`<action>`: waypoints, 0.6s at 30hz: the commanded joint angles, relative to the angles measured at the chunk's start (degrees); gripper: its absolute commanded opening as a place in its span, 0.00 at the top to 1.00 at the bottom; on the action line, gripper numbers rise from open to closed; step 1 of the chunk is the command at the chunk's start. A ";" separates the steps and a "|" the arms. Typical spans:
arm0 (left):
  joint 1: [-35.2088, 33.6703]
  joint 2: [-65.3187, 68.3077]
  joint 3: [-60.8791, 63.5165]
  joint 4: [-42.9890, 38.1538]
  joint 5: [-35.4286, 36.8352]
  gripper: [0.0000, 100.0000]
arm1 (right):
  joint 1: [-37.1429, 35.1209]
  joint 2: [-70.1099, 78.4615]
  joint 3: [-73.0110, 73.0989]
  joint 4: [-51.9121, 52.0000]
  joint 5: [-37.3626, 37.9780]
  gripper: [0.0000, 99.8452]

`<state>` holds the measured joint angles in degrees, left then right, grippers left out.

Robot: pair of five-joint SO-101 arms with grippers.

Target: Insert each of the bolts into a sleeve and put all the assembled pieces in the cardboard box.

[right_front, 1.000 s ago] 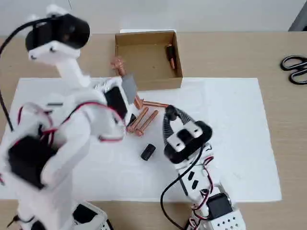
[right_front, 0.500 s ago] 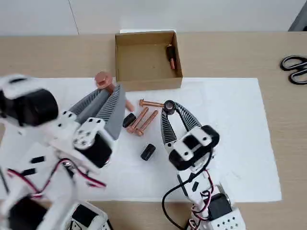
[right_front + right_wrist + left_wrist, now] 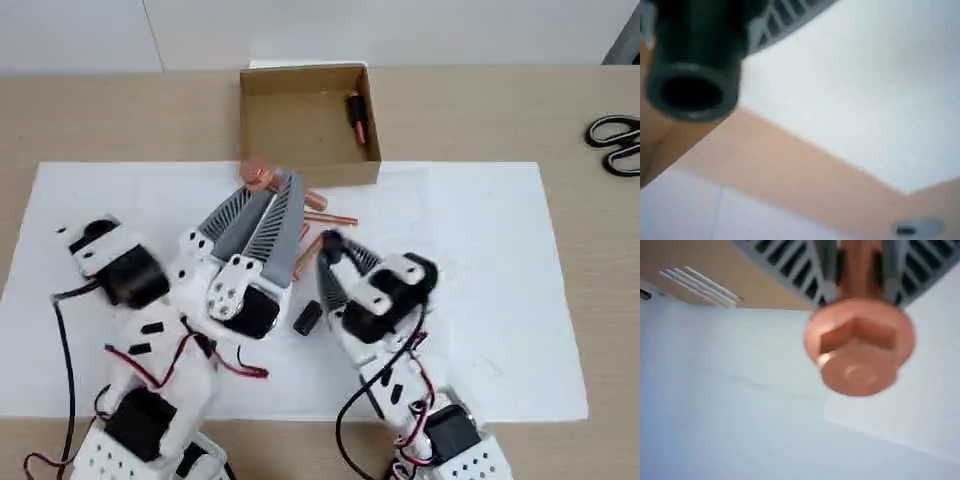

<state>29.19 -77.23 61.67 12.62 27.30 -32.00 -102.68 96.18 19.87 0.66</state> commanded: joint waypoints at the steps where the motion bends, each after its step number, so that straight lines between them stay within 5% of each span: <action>1: 1.05 3.08 -1.63 -1.41 -4.31 0.99 | -0.92 -0.84 0.35 1.36 -0.18 1.00; 10: 2.46 11.69 -9.19 7.65 -8.26 0.99 | -0.75 -1.19 0.35 -1.10 3.78 1.00; 18: 2.29 13.63 -10.68 8.00 -8.26 0.99 | -0.75 -1.19 0.35 -10.51 7.30 1.00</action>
<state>31.38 -63.60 54.02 20.44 19.47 -32.35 -102.68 96.18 12.57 6.99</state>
